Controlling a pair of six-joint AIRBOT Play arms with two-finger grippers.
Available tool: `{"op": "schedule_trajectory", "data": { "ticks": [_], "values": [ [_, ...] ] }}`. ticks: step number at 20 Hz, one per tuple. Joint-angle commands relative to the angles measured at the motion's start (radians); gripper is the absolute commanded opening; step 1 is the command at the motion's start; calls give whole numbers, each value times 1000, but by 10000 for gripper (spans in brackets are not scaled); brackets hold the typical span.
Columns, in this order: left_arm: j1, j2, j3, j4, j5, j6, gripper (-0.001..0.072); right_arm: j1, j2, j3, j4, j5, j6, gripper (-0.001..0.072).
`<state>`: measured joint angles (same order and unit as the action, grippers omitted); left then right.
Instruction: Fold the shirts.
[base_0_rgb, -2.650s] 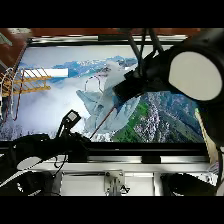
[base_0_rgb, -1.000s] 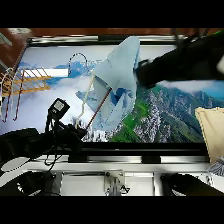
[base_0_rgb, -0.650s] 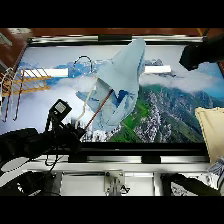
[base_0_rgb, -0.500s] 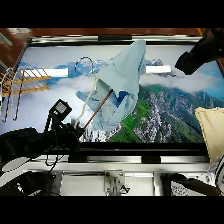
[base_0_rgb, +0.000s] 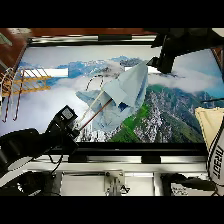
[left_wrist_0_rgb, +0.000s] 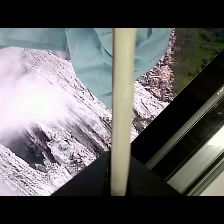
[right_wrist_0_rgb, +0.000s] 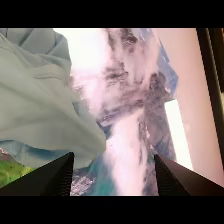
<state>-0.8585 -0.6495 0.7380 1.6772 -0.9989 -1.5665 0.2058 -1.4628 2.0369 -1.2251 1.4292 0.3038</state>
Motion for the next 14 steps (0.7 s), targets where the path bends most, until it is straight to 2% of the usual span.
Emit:
{"op": "schedule_trajectory", "data": {
  "ticks": [1, 9, 10, 11, 12, 13, 14],
  "values": [
    [0, 0, -3, 6, 23, 11, 54, 41, -35, -1, -28, 3, -55, 623],
    [0, 2, 14, 11, 39, 37, 54, 41, -64, -29, 3, 135, -69, 620],
    [0, 2, 24, 21, 44, 37, 54, 41, -64, -34, -5, 142, -69, 591],
    [1, 2, 31, 31, 52, 37, 54, 41, -64, -34, -9, 151, -69, 410],
    [8, 2, 34, 36, 69, 36, 55, 41, -64, -34, -14, 173, -62, 190],
    [19, 1, 34, 36, 85, 36, 56, 41, -64, -34, -27, 205, -43, 75],
    [35, -1, 34, 36, 96, 37, 59, 41, -64, -34, -43, 233, -36, 69]
  ]
}}
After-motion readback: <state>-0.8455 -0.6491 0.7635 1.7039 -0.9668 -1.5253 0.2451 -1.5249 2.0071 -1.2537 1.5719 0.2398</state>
